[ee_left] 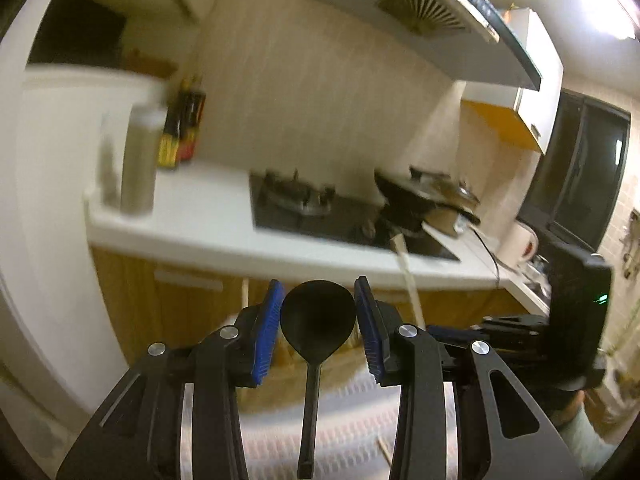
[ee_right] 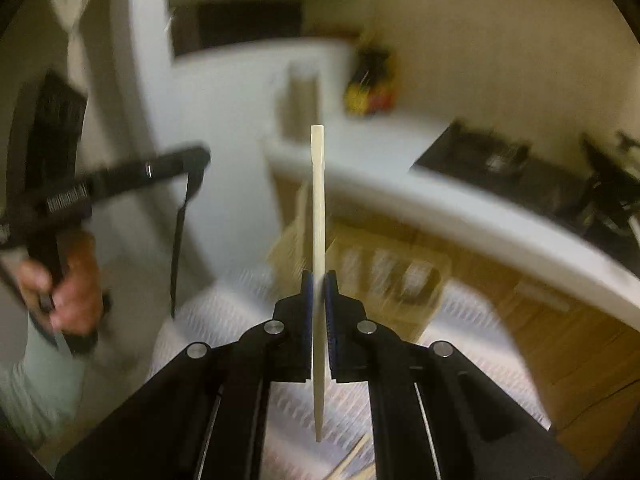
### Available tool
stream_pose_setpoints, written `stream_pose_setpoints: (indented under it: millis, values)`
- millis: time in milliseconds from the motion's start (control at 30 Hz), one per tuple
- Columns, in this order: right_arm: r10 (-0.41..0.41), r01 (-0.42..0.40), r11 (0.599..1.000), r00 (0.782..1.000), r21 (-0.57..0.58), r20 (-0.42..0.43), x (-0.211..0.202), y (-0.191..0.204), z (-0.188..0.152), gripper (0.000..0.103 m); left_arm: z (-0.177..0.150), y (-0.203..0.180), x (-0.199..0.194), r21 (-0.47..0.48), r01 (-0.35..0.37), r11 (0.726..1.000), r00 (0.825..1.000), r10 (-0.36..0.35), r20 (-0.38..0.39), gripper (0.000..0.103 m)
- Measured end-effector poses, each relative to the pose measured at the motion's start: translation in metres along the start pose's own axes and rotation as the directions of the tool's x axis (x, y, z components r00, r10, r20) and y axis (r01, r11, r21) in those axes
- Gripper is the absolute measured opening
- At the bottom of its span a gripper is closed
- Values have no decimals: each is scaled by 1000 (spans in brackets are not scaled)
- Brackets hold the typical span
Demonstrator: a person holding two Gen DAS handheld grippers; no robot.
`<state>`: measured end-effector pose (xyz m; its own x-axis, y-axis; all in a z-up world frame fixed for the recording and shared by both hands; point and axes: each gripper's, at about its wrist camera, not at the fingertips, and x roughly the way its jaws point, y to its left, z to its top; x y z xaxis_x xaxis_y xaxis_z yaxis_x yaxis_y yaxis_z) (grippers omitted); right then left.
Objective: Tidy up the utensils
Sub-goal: 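Open both tools over the caddy to drop the black spoon and chopstick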
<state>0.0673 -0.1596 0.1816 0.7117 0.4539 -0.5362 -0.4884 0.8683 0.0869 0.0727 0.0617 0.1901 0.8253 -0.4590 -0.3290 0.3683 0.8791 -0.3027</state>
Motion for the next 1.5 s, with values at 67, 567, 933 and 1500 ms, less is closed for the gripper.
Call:
stream_pose_setpoints:
  millis: [67,567,933,1500]
  values:
    - [-57,55,998,995,23,80,-2,-15,8,4,10,-8,11,22,-13,1000,998,12,63,35]
    - [-165,135,984,935,113,315,80,-63,7,4,-1,23,72,5,-30,1000,964,28,263,35]
    - [-171,144,984,933,108,317,107,-63,-22,4,-27,45,92,-26,-28,999,967,33,252,35]
    - [-92,64,989,972,130,217,64,-54,-54,10,-49,43,61,-14,9,1000,983,-6,183,50]
